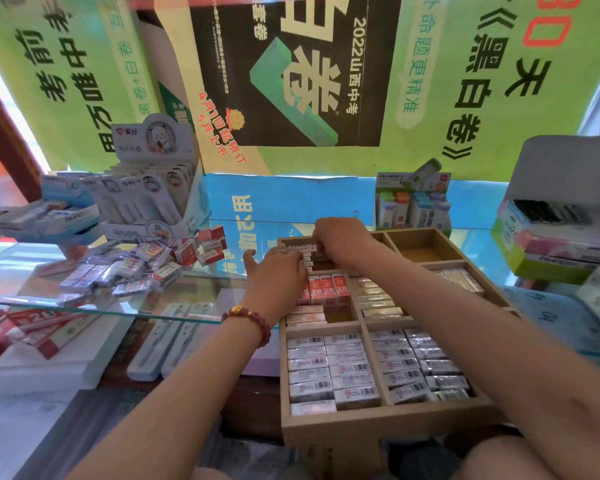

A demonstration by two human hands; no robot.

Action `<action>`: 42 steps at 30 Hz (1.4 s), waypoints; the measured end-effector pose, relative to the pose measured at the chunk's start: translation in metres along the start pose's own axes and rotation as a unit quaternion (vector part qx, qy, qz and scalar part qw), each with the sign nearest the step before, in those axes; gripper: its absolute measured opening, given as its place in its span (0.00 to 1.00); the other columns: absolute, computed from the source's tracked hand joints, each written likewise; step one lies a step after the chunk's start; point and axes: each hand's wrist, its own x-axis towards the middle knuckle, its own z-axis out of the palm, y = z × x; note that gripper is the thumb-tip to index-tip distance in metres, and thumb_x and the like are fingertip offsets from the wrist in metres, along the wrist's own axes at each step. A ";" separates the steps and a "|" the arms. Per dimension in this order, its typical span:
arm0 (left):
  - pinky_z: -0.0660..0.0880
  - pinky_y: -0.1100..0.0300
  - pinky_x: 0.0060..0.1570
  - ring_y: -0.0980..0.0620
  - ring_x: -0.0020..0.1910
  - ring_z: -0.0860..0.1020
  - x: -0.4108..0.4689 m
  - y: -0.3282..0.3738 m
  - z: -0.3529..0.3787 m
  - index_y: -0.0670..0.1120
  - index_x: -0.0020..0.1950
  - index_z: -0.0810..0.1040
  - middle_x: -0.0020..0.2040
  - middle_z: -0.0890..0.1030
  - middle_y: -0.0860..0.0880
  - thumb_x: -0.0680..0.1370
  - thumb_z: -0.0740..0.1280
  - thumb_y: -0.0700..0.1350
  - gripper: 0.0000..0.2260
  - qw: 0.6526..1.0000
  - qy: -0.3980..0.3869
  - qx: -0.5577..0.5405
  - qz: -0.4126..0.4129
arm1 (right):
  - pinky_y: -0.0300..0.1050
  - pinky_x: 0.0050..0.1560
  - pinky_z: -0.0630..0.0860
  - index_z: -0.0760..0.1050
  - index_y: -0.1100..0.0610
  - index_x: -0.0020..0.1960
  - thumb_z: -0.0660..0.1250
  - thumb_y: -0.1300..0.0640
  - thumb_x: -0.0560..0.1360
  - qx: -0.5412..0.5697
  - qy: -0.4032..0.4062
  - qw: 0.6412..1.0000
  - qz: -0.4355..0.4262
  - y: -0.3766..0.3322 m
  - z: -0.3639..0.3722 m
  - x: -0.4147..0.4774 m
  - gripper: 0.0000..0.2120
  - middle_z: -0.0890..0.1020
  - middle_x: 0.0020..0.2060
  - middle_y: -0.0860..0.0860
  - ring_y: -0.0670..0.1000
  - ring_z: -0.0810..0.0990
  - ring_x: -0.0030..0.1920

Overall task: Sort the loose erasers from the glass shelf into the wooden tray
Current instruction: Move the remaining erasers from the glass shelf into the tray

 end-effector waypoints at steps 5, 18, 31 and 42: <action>0.48 0.42 0.70 0.54 0.66 0.69 0.001 -0.001 0.001 0.51 0.62 0.73 0.64 0.74 0.52 0.82 0.49 0.47 0.16 1.000 0.000 -0.001 0.001 | 0.44 0.39 0.67 0.77 0.55 0.50 0.62 0.61 0.77 0.017 0.016 1.000 0.016 0.004 0.005 -0.004 0.05 0.80 0.48 0.51 0.54 0.79 0.47; 0.66 0.51 0.59 0.46 0.55 0.77 -0.011 -0.050 -0.014 0.46 0.54 0.77 0.57 0.79 0.49 0.75 0.63 0.42 0.09 0.972 0.212 -0.096 -0.044 | 0.45 0.40 0.67 0.68 0.52 0.57 0.62 0.66 0.72 0.263 0.071 0.961 0.053 0.001 -0.011 -0.012 0.16 0.72 0.51 0.51 0.54 0.75 0.44; 0.58 0.48 0.69 0.43 0.70 0.61 -0.023 -0.163 0.003 0.47 0.72 0.65 0.70 0.67 0.43 0.78 0.60 0.42 0.22 0.968 0.130 -0.048 -0.211 | 0.46 0.41 0.72 0.68 0.50 0.61 0.61 0.60 0.75 0.237 0.054 0.965 -0.101 -0.066 -0.025 0.004 0.16 0.71 0.54 0.49 0.56 0.78 0.43; 0.73 0.60 0.42 0.47 0.46 0.76 -0.036 -0.165 0.004 0.45 0.43 0.73 0.49 0.75 0.47 0.70 0.75 0.40 0.11 0.911 0.217 -0.286 -0.203 | 0.44 0.37 0.64 0.66 0.52 0.65 0.59 0.57 0.77 0.158 0.010 0.972 -0.171 -0.093 -0.024 0.009 0.16 0.70 0.58 0.50 0.56 0.78 0.46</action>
